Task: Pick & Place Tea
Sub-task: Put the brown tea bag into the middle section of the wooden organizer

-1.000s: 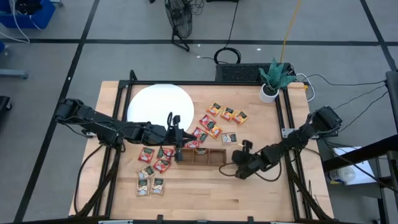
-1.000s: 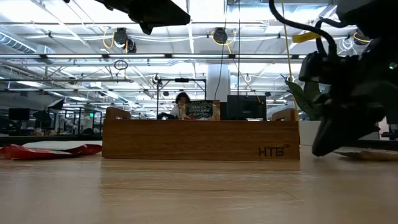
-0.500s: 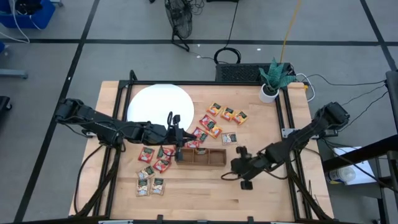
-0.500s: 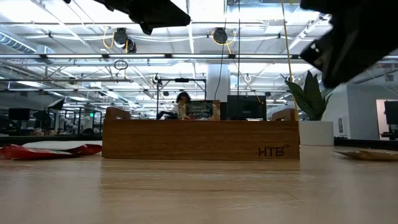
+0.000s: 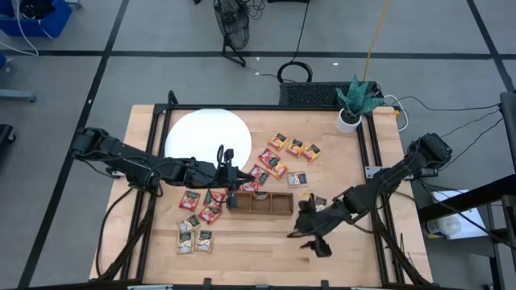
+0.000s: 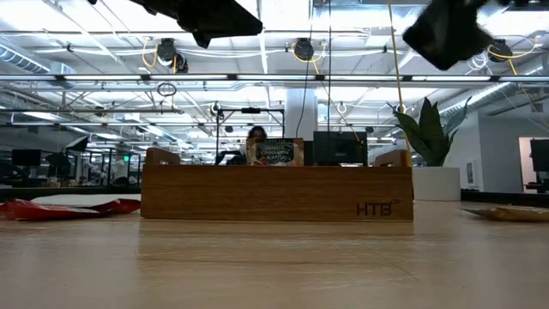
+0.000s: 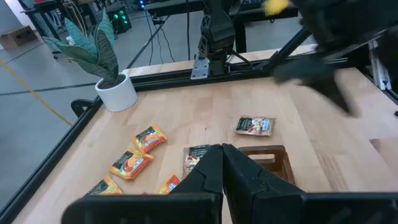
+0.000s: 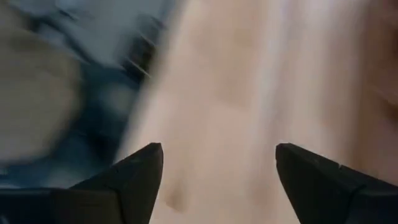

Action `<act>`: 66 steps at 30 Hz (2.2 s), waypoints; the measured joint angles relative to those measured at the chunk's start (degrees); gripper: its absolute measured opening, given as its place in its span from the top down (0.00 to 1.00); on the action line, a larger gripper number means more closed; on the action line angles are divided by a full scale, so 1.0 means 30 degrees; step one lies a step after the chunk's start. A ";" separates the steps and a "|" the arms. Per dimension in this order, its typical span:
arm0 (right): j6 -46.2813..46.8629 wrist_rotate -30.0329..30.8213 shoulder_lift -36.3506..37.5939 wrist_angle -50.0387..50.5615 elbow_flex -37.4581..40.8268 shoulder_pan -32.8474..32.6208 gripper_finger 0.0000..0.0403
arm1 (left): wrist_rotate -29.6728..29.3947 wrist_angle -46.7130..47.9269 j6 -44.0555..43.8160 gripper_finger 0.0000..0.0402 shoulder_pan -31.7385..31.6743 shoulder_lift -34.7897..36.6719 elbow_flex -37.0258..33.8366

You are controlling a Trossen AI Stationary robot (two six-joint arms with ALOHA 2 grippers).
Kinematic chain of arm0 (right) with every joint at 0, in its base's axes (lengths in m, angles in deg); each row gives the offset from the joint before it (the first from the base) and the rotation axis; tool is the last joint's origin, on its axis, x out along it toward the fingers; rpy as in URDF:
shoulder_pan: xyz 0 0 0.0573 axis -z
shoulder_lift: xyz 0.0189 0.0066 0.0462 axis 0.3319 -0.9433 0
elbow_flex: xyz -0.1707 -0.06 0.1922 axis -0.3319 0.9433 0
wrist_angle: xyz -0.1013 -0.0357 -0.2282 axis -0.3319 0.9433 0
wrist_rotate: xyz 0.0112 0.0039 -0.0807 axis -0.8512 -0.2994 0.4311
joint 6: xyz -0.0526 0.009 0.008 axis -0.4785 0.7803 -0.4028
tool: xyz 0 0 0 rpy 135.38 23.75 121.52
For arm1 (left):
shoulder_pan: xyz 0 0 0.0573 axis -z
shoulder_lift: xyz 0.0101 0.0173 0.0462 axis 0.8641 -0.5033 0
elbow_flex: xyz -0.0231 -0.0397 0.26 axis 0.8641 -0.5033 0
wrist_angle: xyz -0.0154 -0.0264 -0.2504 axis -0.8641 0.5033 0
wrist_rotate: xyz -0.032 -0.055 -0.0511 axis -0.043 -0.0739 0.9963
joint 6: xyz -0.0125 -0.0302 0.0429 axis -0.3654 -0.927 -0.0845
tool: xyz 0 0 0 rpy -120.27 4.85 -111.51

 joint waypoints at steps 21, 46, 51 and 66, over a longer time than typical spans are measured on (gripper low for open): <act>0.2919 0.2480 -0.6204 1.1184 -0.1597 0.0059 0.38 | 0.0003 0.0470 -0.0007 0.96 0.0000 0.0000 0.0000; 0.3265 0.1980 -0.6882 0.8172 0.1081 0.1997 0.98 | 0.0003 0.0447 -0.0044 0.96 0.0000 0.0000 0.0000; 0.2879 0.3134 -0.6633 0.8837 0.0642 0.1420 1.00 | 0.0000 0.0436 -0.0051 0.96 0.0000 0.0000 0.0000; 0.0340 1.4567 -0.5002 1.2489 -0.2314 -0.1370 1.00 | 0.0015 0.0030 -0.1314 0.96 -0.0130 -0.0135 -0.0007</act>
